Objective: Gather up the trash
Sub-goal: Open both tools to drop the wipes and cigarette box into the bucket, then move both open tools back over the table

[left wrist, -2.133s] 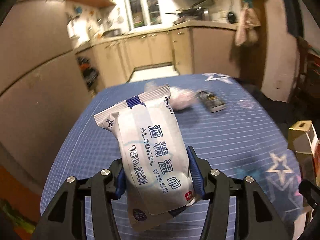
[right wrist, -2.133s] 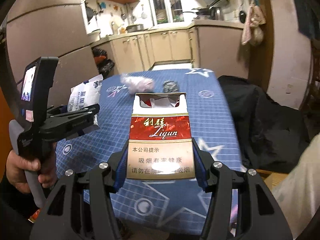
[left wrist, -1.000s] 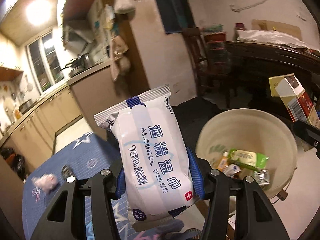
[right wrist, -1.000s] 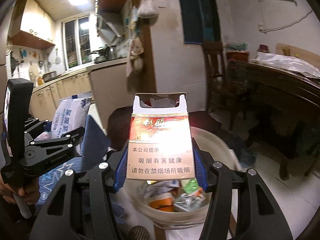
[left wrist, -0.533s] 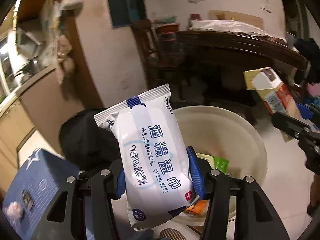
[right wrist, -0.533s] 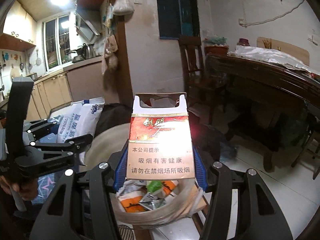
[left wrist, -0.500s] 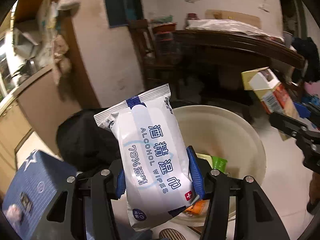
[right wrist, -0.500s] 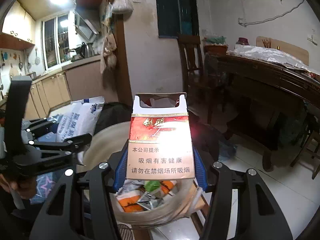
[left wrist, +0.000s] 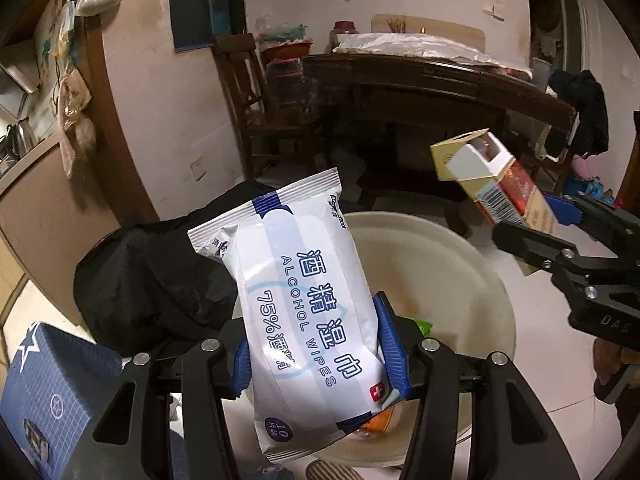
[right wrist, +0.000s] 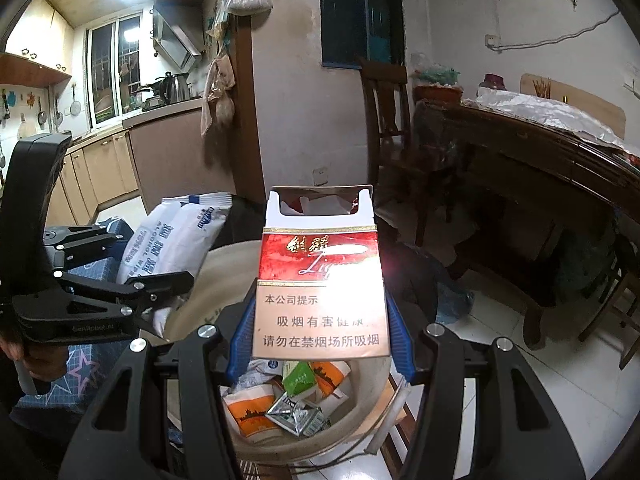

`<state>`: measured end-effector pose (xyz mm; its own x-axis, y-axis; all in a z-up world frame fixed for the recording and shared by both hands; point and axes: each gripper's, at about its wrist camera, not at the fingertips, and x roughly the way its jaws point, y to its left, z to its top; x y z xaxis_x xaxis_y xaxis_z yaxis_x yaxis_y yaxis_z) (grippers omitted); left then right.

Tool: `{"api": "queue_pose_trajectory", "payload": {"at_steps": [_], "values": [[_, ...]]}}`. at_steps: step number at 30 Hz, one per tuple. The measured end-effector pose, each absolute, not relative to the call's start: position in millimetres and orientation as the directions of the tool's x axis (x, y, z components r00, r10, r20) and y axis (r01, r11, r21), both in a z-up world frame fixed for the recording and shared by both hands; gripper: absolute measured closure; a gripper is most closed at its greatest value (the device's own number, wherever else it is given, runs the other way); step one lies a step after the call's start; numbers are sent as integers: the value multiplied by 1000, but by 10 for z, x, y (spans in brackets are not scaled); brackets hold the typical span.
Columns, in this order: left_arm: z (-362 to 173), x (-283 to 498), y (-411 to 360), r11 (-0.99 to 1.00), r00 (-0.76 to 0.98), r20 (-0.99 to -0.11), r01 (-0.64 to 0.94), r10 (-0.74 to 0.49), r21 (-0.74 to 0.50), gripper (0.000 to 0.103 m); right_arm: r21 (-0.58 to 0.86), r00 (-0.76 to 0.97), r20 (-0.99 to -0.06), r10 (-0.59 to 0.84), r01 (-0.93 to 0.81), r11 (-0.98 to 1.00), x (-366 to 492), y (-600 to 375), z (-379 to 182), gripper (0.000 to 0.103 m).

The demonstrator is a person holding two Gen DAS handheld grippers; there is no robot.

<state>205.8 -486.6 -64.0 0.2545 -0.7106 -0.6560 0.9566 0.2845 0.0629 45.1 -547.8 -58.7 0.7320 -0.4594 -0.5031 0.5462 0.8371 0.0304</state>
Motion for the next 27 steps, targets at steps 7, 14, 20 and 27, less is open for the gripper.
{"api": "queue_pose_trajectory", "payload": {"at_steps": [7, 14, 20, 27], "values": [[-567, 2069, -4800, 277, 283, -606, 955, -744, 106, 29, -3, 733, -515, -444, 517, 856, 569, -5506, -580, 33], [-457, 2079, -4722, 292, 302, -577, 950, -759, 113, 29, 17, 738, -511, -440, 521, 853, 531, -5524, -582, 33], [-445, 2122, -4640, 318, 312, -578, 944, -755, 94, 29, 24, 739, -514, -436, 520, 854, 515, -5503, -567, 33], [-524, 2218, -4282, 375, 345, -584, 924, -735, 74, 29, 22, 761, -515, -395, 472, 881, 621, -5340, -557, 37]]}}
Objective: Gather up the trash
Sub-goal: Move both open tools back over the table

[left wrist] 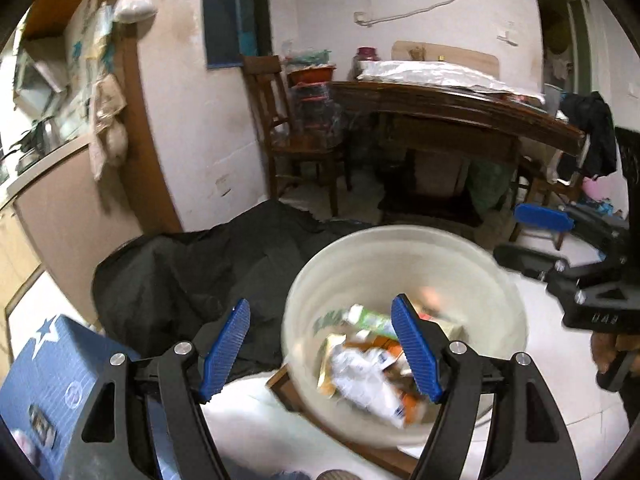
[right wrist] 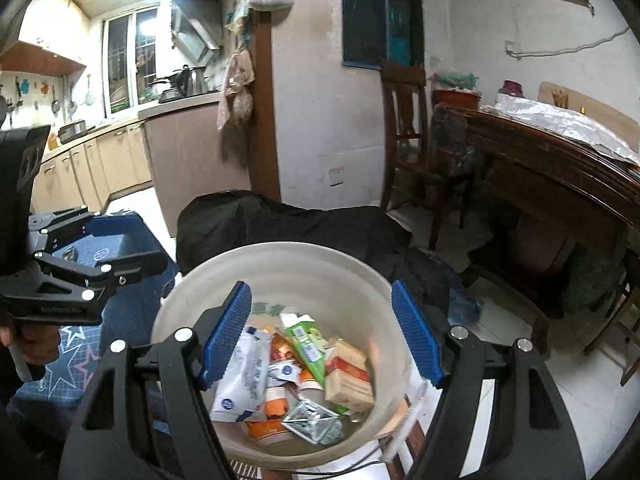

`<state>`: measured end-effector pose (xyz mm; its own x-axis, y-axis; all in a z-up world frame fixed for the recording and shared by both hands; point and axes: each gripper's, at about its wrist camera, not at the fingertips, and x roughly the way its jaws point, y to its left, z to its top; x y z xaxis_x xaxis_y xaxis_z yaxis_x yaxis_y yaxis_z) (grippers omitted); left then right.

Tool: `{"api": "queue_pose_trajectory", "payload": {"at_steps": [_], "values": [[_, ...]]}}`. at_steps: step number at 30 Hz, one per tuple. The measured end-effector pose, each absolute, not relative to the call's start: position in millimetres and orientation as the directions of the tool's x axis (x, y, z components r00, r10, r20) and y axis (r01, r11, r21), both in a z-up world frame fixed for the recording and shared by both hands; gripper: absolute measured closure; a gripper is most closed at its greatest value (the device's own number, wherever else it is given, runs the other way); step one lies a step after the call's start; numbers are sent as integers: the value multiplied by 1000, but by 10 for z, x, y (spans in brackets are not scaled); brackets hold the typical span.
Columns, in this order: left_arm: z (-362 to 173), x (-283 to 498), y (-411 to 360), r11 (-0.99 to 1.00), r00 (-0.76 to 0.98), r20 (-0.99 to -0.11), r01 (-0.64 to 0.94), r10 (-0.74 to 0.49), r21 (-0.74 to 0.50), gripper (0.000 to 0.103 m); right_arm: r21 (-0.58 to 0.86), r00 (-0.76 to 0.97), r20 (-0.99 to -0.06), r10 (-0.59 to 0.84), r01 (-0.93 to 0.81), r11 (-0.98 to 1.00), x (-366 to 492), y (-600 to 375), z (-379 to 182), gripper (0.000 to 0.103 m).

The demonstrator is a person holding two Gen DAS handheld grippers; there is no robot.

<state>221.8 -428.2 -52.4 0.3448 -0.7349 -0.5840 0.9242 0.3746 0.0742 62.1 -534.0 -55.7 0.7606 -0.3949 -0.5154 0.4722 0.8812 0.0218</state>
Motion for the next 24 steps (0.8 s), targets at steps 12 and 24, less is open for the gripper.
{"api": "queue_pose_trajectory", "payload": {"at_steps": [12, 24], "values": [[-997, 2949, -2615, 666, 501, -662, 746, -557, 3, 29, 33, 827, -557, -80, 118, 992, 1565, -4215, -688, 44], [-990, 3959, -742, 875, 674, -669, 478, -313, 72, 15, 70, 760, -621, 191, -189, 980, 2813, -2953, -783, 43]]}}
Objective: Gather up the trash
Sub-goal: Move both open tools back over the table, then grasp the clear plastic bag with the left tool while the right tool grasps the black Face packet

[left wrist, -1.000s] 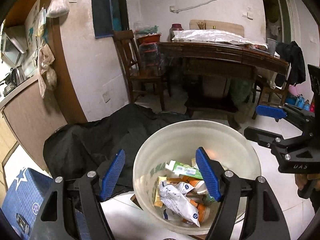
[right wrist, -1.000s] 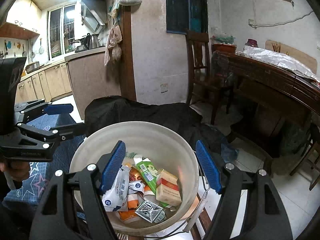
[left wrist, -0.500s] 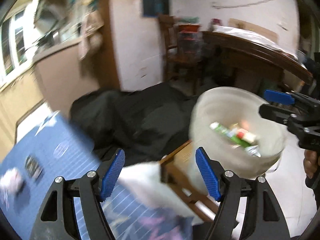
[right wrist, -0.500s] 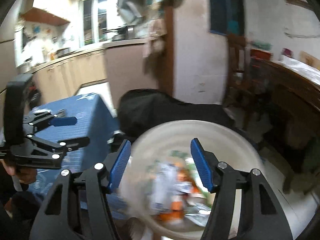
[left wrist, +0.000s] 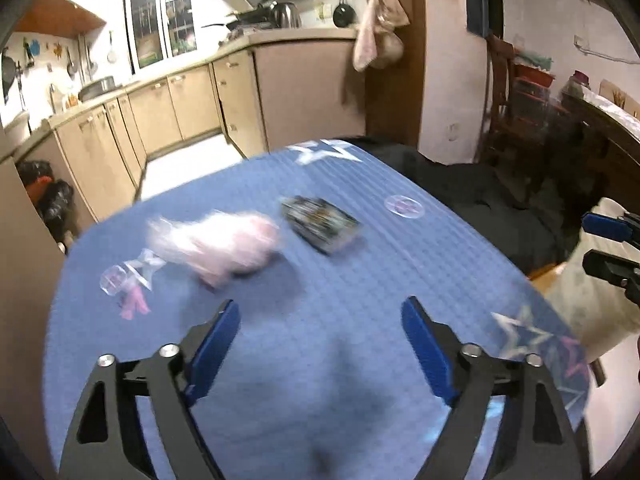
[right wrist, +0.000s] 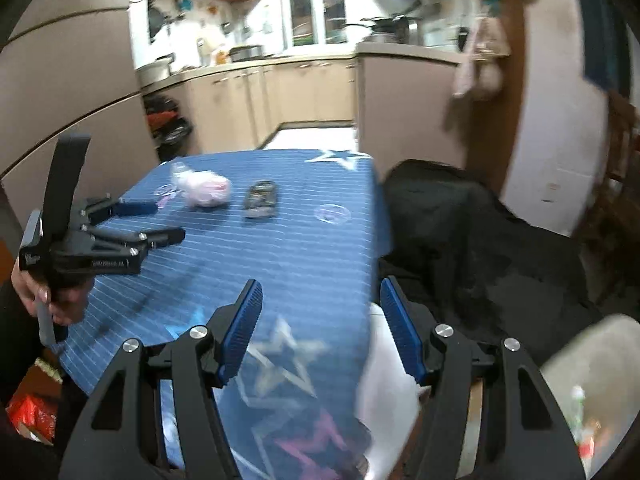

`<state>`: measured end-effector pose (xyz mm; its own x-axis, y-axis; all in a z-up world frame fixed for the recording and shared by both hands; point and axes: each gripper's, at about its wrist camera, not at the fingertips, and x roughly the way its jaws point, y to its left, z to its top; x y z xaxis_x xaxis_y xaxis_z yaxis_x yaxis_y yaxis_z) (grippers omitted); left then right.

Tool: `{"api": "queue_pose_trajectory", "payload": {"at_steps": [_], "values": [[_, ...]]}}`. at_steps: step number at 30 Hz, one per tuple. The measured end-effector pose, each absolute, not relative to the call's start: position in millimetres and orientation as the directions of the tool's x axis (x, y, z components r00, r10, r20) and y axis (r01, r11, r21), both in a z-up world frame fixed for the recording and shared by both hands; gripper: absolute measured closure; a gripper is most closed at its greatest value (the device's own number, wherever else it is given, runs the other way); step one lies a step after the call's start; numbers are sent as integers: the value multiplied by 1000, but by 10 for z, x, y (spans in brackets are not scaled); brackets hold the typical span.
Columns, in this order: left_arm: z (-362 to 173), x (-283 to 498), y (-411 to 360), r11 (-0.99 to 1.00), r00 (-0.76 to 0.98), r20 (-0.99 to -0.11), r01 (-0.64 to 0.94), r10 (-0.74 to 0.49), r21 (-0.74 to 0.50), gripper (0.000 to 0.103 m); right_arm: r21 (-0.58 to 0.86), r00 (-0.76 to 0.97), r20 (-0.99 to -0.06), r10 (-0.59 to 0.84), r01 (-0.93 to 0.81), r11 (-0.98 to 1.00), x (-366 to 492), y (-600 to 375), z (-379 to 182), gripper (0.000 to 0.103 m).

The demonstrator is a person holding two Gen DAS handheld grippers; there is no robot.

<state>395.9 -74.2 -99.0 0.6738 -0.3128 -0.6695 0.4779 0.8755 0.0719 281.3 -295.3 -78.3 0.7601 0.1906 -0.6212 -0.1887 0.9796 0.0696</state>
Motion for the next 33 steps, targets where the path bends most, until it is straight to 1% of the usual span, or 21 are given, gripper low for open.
{"api": "queue_pose_trajectory", "payload": {"at_steps": [1, 2, 3, 4, 6, 8, 11, 14, 16, 17, 19, 22, 26, 27, 29, 31, 33], "values": [[-954, 4045, -659, 877, 690, -658, 472, -303, 92, 14, 78, 748, -629, 209, -206, 975, 2970, -2843, -776, 36], [-899, 4188, -538, 877, 711, -638, 467, -295, 116, 12, 83, 745, -632, 215, -211, 974, 3056, -2780, -770, 31], [-865, 4252, -483, 870, 714, -629, 479, -308, 118, 8, 88, 740, -636, 219, -213, 973, 3189, -2692, -767, 21], [-832, 4387, -384, 846, 699, -620, 523, -356, 104, 5, 89, 735, -641, 222, -216, 972, 3283, -2629, -773, 14], [-835, 4589, -293, 807, 666, -631, 581, -398, 105, 5, 72, 724, -654, 220, -230, 970, 3553, -2436, -801, 13], [-891, 4797, -275, 774, 648, -652, 617, -394, 146, 5, 47, 700, -681, 218, -254, 966, 3806, -2277, -888, 13], [-1023, 4972, -307, 719, 627, -674, 665, -392, 201, 5, 3, 678, -714, 173, -245, 970, 4148, -2134, -1036, 13], [-1121, 5067, -357, 649, 576, -686, 735, -443, 198, 5, -23, 649, -747, 143, -241, 970, 4441, -2064, -1184, 14], [-1177, 5103, -375, 609, 550, -695, 768, -464, 201, 5, -16, 631, -761, 148, -247, 969, 4579, -2037, -1253, 21], [-1213, 5133, -376, 592, 534, -701, 781, -472, 197, 5, -17, 621, -770, 147, -250, 968, 4657, -2029, -1291, 22], [-1277, 5206, -383, 581, 521, -710, 791, -474, 192, 5, -18, 610, -779, 145, -253, 967, 4721, -2012, -1340, 34], [-1369, 5275, -412, 568, 511, -718, 799, -472, 195, 5, -16, 597, -786, 157, -274, 962, 4823, -1971, -1380, 40], [-1485, 5297, -470, 539, 495, -729, 817, -473, 205, 5, 7, 586, -791, 179, -283, 959, 4883, -1945, -1372, 42], [-1527, 5306, -495, 531, 488, -737, 822, -468, 207, 6, 26, 580, -792, 192, -282, 959, 4900, -1947, -1380, 42], [-1605, 5309, -541, 516, 478, -751, 829, -456, 215, 14, 68, 562, -797, 220, -279, 958, 4923, -1962, -1413, 42], [-1637, 5318, -556, 522, 478, -749, 827, -458, 208, 21, 86, 555, -798, 237, -284, 955, 4927, -1947, -1434, 42], [-1640, 5344, -550, 539, 479, -749, 820, -458, 195, 26, 88, 546, -802, 243, -294, 952, 4919, -1909, -1457, 42]]}}
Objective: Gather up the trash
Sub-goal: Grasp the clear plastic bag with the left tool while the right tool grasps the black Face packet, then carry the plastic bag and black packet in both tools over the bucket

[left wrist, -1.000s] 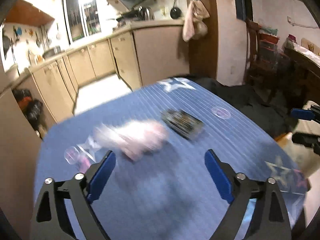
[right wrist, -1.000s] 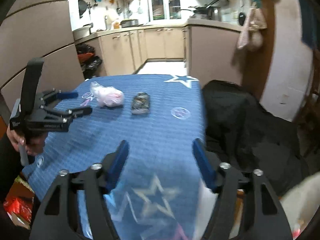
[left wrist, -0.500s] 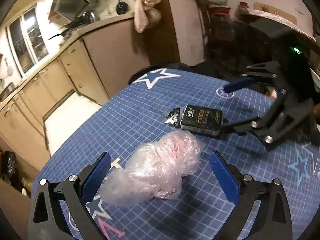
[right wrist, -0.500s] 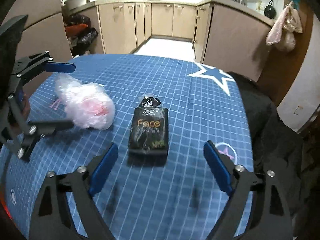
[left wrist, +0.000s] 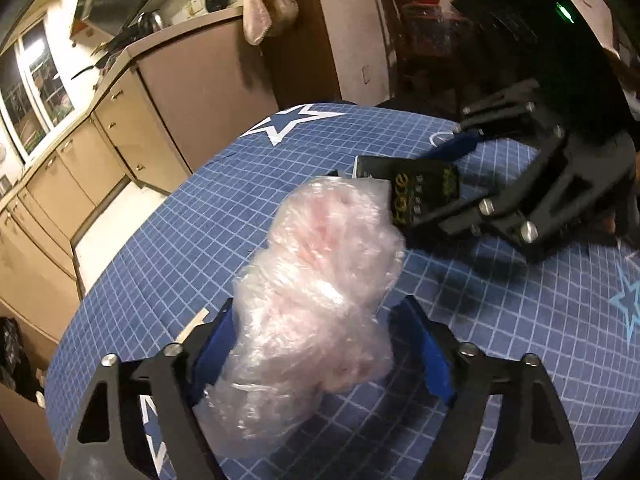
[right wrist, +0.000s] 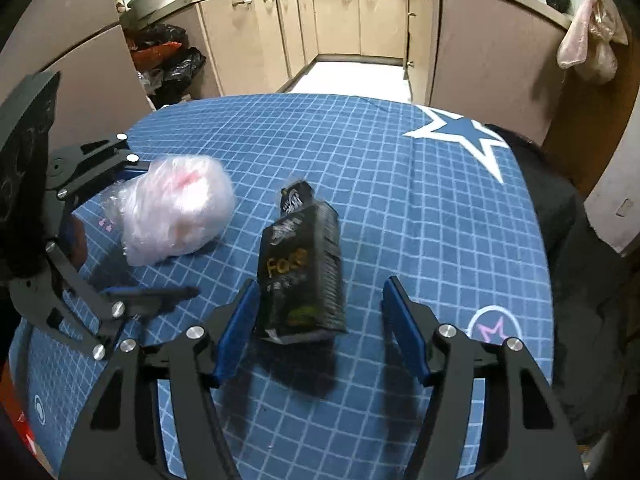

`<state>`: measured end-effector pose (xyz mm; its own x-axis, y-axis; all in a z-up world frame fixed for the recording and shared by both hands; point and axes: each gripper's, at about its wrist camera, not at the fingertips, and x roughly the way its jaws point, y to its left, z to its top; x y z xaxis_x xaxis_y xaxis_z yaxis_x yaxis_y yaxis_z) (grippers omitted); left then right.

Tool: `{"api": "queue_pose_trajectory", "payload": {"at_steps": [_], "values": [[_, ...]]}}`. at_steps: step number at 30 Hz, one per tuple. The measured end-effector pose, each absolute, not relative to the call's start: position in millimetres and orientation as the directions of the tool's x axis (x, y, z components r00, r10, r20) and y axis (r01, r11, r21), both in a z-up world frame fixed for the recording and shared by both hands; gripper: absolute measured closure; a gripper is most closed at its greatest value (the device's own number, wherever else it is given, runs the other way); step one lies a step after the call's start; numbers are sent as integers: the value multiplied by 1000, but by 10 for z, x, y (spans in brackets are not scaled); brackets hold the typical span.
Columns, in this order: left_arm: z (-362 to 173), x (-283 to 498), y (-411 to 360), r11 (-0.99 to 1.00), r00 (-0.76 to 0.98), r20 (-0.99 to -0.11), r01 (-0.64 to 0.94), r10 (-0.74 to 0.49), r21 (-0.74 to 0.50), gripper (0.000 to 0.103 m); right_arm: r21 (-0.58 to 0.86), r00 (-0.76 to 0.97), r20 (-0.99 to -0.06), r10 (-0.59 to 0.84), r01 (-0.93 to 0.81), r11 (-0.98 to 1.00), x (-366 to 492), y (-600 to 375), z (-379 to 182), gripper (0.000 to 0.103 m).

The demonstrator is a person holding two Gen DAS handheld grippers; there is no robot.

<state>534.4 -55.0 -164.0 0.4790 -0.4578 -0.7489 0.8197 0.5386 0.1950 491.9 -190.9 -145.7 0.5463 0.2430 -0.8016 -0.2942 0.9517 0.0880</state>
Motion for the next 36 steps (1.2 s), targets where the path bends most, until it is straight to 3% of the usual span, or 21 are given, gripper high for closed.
{"api": "queue_pose_trajectory", "payload": {"at_steps": [2, 7, 12, 23, 27, 36], "values": [[-1642, 5358, -535, 549, 478, -750, 815, -458, 185, 30, 55, 559, -799, 221, -298, 953, 4912, -1857, -1463, 45], [-1621, 5372, -524, 575, 477, -752, 802, -454, 161, 48, 57, 560, -796, 230, -308, 950, 4927, -1837, -1443, 89], [-1500, 5252, -435, 613, 489, -732, 780, -475, 123, 55, 94, 570, -779, 260, -304, 948, 4826, -1928, -1454, 92], [-1151, 4263, -389, 701, 568, -677, 705, -467, 108, 55, 181, 667, -681, 303, -248, 952, 3613, -2460, -1093, 92], [-1133, 3708, -667, 718, 569, -688, 689, -450, 101, 55, 216, 705, -643, 299, -208, 954, 2954, -2720, -937, 92], [-989, 2656, -1548, 612, 435, -680, 791, -590, -26, 55, 243, 776, -606, 174, -28, 970, 1602, -3400, -756, 92]]}}
